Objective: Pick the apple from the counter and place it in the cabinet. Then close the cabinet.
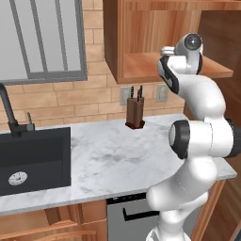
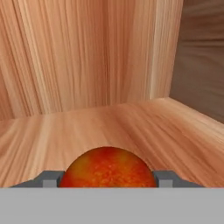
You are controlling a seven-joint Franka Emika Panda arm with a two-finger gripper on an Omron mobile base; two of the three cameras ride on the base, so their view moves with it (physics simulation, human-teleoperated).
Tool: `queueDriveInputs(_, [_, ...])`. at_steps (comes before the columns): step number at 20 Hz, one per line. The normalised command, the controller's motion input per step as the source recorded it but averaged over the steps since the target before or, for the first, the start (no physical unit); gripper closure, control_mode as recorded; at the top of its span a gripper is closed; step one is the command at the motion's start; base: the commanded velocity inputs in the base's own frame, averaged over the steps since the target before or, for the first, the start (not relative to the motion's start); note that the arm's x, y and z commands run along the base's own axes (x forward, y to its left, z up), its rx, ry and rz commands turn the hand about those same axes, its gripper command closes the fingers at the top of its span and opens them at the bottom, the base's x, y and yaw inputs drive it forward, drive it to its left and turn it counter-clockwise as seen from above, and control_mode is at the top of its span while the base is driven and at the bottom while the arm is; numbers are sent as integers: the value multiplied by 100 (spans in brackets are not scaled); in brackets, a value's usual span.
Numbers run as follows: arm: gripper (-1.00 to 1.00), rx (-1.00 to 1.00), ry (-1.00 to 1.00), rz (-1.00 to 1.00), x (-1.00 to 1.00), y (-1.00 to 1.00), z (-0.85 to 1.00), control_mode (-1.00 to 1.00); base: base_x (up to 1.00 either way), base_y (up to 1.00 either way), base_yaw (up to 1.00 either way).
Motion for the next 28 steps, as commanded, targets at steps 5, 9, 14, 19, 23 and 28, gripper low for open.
queueDriveInputs(5, [-100,0,-1,0,56,-3,-13,-100,0,0,0])
queueDriveInputs(9, [-100,0,-7,0,4,0,-21,-100,0,0,0])
queueDriveInputs(14, [-100,-8,-29,1,-39,7,0,-100,0,0,0])
queueDriveInputs(19, [-100,-6,-30,0,-89,6,6,-100,0,0,0])
queueDriveInputs(23, [-100,0,0,0,-100,17,0,-100,0,0,0])
queueDriveInputs(28, [-100,2,13,0,-100,28,0,-100,0,0,0])
